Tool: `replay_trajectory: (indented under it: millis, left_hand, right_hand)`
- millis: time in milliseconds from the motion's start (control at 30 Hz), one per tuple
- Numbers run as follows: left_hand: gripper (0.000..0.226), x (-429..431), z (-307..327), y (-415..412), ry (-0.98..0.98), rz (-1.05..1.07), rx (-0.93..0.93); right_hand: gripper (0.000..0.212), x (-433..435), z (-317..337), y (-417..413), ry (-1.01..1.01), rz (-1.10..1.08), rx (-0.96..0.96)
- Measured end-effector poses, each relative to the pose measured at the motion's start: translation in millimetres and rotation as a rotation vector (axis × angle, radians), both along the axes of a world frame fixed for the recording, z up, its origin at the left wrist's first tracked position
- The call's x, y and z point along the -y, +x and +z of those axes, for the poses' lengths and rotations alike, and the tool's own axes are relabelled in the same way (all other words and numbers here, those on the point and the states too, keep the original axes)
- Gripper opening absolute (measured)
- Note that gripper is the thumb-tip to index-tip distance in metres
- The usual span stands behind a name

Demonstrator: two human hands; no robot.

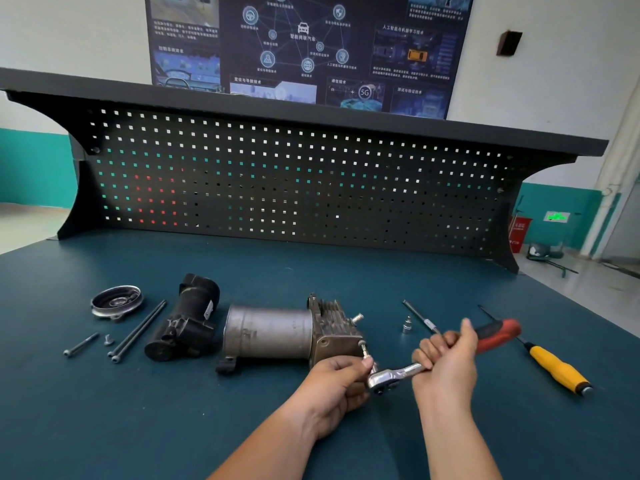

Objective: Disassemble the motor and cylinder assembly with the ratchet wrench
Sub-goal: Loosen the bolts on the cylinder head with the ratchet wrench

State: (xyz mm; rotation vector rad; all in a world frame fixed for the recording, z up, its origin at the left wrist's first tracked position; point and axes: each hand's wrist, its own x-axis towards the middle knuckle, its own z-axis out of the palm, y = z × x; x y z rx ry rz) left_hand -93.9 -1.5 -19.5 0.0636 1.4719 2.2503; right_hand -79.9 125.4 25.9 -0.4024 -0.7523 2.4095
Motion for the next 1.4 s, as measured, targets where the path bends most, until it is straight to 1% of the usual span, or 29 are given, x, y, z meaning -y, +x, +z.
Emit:
replay_trajectory:
  millis: [167, 333, 433, 533, 600, 667, 733, 767, 833, 867, 933, 1000, 1067, 1133, 1200, 1300, 1333, 1400]
  left_hand:
    - [0.014, 1.6, 1.8, 1.1, -0.003, -0.013, -0.007]
    - [0.020, 0.9, 1.4, 0.9, 0.003, -0.022, -0.013]
    - [0.024, 2.3, 1.5, 0.0, 0.023, -0.030, -0.014]
    - [0.029, 3.3, -0.2, 0.0, 0.032, -0.035, -0.013]
    - [0.026, 3.3, -1.4, -0.2, 0.015, -0.036, -0.011]
    - [0.022, 4.3, 0.3, 0.5, 0.003, -0.040, -0.024]
    - [0.027, 5.3, 1.7, 1.0, 0.009, -0.041, -0.039]
    - [0.027, 5.5, 1.6, 1.3, 0.009, -0.042, -0.046]
    - [0.021, 5.1, 0.3, 0.7, -0.006, -0.033, -0.048]
    - [0.018, 4.1, -0.6, 0.0, -0.015, -0.021, -0.043]
    - [0.019, 2.7, -2.5, -0.9, -0.032, -0.004, -0.031]
    - [0.022, 2.2, -3.1, -0.6, -0.024, -0.007, -0.032]
    - [0.026, 2.5, -1.0, 0.7, 0.001, -0.013, -0.036]
    - [0.030, 2.4, 0.3, 0.9, 0.012, -0.013, -0.052]
    - [0.029, 2.0, 1.0, 0.8, 0.025, 0.003, -0.056]
    - [0.035, 1.8, 0.8, 0.4, 0.058, 0.024, -0.065]
    - [0.036, 1.5, 0.8, 0.3, 0.059, 0.028, -0.065]
    - [0.032, 1.3, 0.6, 0.8, 0.060, 0.035, -0.060]
  right_hand:
    - [0.040, 5.2, 8.1, -3.7, 0.142, -0.007, -0.006]
    - [0.037, 14.3, 24.8, -12.3, 0.411, 0.028, 0.034]
    - [0.037, 22.8, 34.8, -15.7, 0.646, 0.065, 0.046]
    - [0.037, 38.8, 40.5, -17.1, 0.982, 0.080, 0.008]
    - [0.040, 55.8, 39.6, -17.4, 1.210, 0.084, -0.039]
    - [0.042, 72.6, 32.8, -18.8, 1.404, 0.126, -0.040]
    - [0.043, 82.0, 23.8, -18.4, 1.534, 0.182, -0.010]
    - [0.043, 83.1, 20.9, -17.1, 1.551, 0.191, -0.012]
    - [0.042, 79.5, 22.1, -15.3, 1.500, 0.143, -0.043]
    - [0.042, 75.6, 24.8, -14.2, 1.449, 0.100, -0.058]
    - [0.043, 66.3, 30.5, -12.0, 1.320, 0.061, -0.069]
    - [0.041, 54.1, 32.7, -9.2, 1.144, 0.109, -0.051]
    - [0.038, 41.2, 33.2, -6.7, 0.926, 0.159, -0.027]
    - [0.039, 30.5, 34.3, -6.5, 0.717, 0.160, -0.026]
    - [0.042, 22.4, 35.3, -7.0, 0.556, 0.140, -0.040]
    - [0.044, 16.0, 34.6, -6.9, 0.409, 0.119, -0.058]
    - [0.044, 15.6, 33.6, -6.8, 0.388, 0.113, -0.061]
    - [0.044, 15.4, 31.5, -6.7, 0.365, 0.095, -0.059]
